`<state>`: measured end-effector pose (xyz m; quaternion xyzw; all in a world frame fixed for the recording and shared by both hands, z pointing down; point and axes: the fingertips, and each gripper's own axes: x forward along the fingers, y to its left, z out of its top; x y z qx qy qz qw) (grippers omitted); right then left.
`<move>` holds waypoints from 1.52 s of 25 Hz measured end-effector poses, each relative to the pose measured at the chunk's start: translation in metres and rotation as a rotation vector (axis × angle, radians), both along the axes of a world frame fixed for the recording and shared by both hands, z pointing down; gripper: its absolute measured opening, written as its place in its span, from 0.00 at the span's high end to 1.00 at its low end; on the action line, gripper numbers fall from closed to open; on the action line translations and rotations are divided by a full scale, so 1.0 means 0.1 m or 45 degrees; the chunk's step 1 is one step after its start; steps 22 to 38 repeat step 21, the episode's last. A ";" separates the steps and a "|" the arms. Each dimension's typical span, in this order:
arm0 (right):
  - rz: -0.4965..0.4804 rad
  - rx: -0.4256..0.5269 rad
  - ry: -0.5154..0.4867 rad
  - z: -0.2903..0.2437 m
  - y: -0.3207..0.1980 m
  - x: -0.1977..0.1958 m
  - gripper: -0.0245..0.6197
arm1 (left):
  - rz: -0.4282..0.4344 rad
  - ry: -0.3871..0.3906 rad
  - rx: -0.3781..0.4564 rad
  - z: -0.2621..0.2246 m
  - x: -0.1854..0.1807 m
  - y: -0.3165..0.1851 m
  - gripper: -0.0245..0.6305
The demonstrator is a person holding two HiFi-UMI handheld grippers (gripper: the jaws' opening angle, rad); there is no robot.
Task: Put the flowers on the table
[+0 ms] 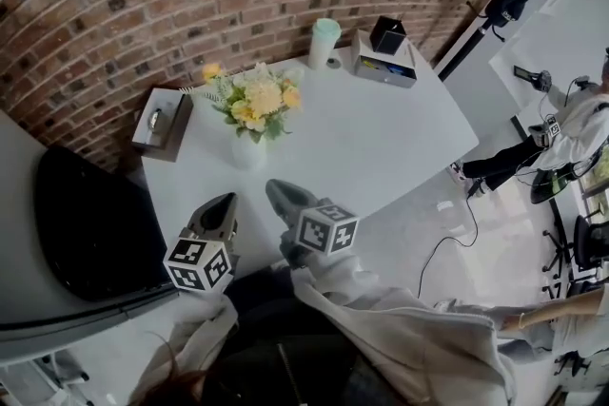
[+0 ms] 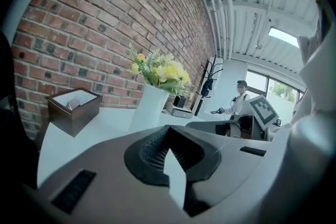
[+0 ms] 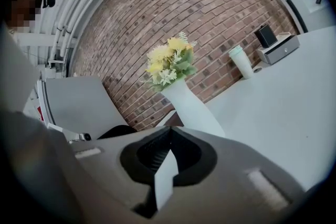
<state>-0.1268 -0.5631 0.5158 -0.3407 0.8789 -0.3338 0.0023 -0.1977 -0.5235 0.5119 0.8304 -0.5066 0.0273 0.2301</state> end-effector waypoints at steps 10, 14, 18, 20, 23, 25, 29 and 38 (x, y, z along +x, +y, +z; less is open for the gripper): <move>0.041 -0.038 0.020 0.02 -0.02 0.00 0.96 | -0.013 0.027 -0.023 -0.01 -0.04 -0.09 0.96; 0.071 -0.036 0.014 -0.06 -0.03 0.10 0.96 | 0.000 0.040 -0.016 -0.07 0.04 -0.19 0.96; 0.053 -0.042 0.031 -0.08 0.03 0.14 0.96 | 0.028 0.039 -0.020 -0.09 0.12 -0.23 0.96; 0.057 -0.039 0.039 -0.10 0.06 0.20 0.96 | 0.047 0.045 -0.017 -0.11 0.20 -0.23 0.96; 0.061 -0.035 0.041 -0.11 0.06 0.24 0.96 | 0.056 0.047 -0.015 -0.13 0.23 -0.23 0.96; 0.061 -0.035 0.041 -0.11 0.06 0.24 0.96 | 0.056 0.047 -0.015 -0.13 0.23 -0.23 0.96; 0.061 -0.035 0.041 -0.11 0.06 0.24 0.96 | 0.056 0.047 -0.015 -0.13 0.23 -0.23 0.96; 0.061 -0.035 0.041 -0.11 0.06 0.24 0.96 | 0.056 0.047 -0.015 -0.13 0.23 -0.23 0.96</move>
